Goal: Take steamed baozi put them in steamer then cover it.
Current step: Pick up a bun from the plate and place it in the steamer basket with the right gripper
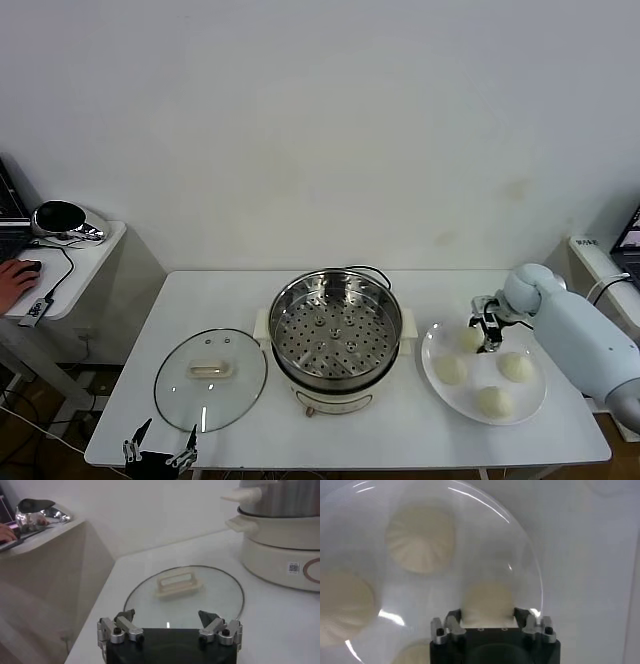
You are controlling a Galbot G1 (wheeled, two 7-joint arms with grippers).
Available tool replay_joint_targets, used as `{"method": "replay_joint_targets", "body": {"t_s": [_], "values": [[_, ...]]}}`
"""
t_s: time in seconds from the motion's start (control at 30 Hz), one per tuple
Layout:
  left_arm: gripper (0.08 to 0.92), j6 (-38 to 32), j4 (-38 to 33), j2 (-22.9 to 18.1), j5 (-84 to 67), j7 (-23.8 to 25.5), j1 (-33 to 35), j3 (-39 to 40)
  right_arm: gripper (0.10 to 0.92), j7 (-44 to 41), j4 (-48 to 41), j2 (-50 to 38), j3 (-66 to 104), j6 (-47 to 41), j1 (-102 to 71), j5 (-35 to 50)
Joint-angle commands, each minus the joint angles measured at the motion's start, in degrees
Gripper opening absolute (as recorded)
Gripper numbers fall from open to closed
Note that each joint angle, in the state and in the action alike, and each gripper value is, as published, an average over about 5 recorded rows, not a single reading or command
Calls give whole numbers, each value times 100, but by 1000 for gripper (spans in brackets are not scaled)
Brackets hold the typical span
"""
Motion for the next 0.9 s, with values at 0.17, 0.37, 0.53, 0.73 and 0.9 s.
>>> {"method": "replay_joint_targets", "body": {"t_s": [0.17, 0.37, 0.53, 0.73, 0.9], "values": [[823, -4, 5, 0, 3, -4, -58, 33, 535, -133, 648, -471, -441, -161, 713, 796], [823, 0, -37, 15, -2, -4, -119, 70, 534, -468, 1124, -556, -1427, -350, 2228, 1777], [823, -5, -133, 44, -12, -11, -106, 53, 535, -721, 954, 31, -2158, -455, 3226, 2317], [823, -20, -200, 60, -10, -33, -57, 2, 535, -1018, 516, 948, -2438, -351, 3659, 2562], [823, -66, -206, 70, -23, -62, -34, -50, 535, -1364, -283, 2021, -2382, 758, 3650, 2667]]}}
